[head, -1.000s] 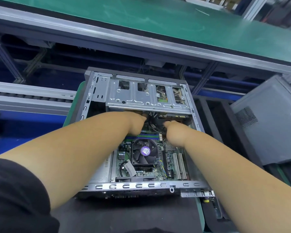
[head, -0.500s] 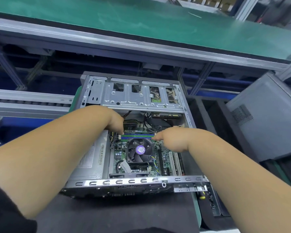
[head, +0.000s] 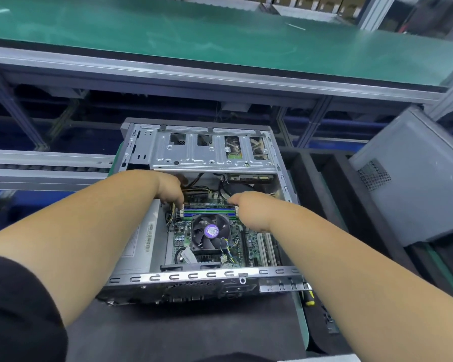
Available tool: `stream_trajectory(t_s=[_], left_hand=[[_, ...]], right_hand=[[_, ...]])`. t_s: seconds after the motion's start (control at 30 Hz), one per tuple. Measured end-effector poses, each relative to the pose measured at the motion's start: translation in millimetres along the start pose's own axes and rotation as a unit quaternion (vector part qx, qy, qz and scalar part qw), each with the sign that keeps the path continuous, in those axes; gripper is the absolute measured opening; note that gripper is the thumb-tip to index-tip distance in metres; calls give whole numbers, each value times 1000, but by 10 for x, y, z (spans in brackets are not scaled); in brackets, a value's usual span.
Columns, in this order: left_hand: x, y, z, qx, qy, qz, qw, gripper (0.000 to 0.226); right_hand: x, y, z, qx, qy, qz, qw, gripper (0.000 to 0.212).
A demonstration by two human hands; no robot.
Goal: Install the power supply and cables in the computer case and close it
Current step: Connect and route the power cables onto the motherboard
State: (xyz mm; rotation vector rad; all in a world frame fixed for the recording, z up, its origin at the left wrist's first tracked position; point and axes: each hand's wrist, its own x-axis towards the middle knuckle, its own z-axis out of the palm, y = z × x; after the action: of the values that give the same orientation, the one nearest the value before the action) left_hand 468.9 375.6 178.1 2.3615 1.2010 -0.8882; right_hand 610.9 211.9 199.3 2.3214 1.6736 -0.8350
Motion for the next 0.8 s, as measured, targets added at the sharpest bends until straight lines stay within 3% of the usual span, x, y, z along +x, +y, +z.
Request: stream_trajectory(t_s=[0.23,0.8], left_hand=[[128,-8,46,-72,42,34,996,75],[263,6,107,-87,32,53,994,89]], right_hand=[[276,-5,103,99,24,-47,994,59],[931,-66,251,49,18,0,999,57]])
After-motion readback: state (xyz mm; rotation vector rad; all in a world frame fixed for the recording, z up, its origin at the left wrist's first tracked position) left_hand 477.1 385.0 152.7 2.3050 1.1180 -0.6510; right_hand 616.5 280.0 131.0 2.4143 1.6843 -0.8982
